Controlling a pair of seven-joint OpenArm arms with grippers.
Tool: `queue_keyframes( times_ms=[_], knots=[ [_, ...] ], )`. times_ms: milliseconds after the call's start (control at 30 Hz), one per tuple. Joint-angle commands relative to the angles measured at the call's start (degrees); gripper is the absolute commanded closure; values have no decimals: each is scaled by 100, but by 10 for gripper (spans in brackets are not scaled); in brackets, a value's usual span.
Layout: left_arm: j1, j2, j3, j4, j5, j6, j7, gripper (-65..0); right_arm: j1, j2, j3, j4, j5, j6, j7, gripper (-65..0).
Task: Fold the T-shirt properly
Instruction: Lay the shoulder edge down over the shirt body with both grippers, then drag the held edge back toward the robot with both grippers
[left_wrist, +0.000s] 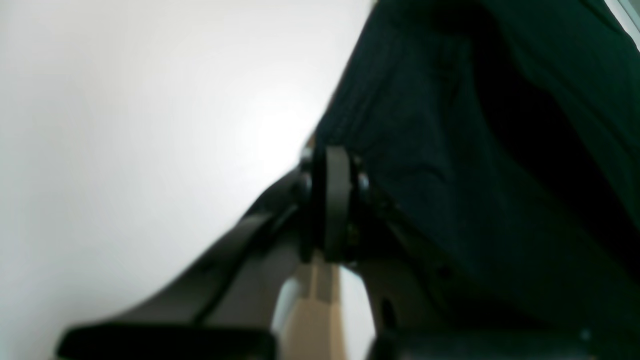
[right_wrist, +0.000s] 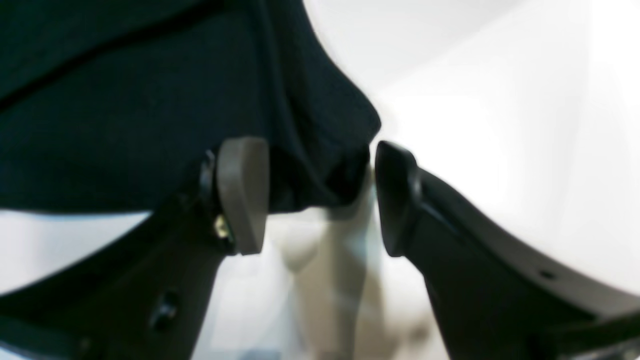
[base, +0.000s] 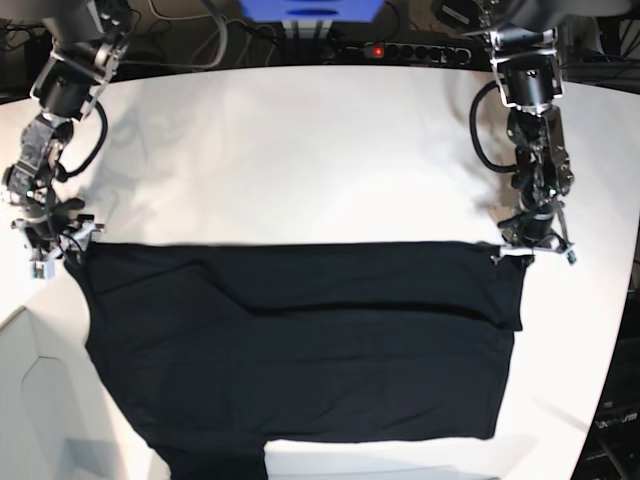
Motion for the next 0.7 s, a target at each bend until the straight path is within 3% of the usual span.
queue_keyframes(
  times_ms=[0,100,233,467,667],
  knots=[
    [53,10,37,-52,48,97,477,0,57,97,35,66,-38,10,-44,-331],
    [89,-8,28,-25,48,106,486,0,-145,88,9,110,-38,19,-44,-226],
    [229,-34,19,159,13,106,512,0,-171,123,9,119,-38,19,-79,0],
    [546,-263,19,1065,4,141,521,0,-400,272,9,963,-38,274,-141,0],
    [238,-465,19,1320,-5,150,547,0,84,281,-9,1578,-47,283,-888,0]
  ],
)
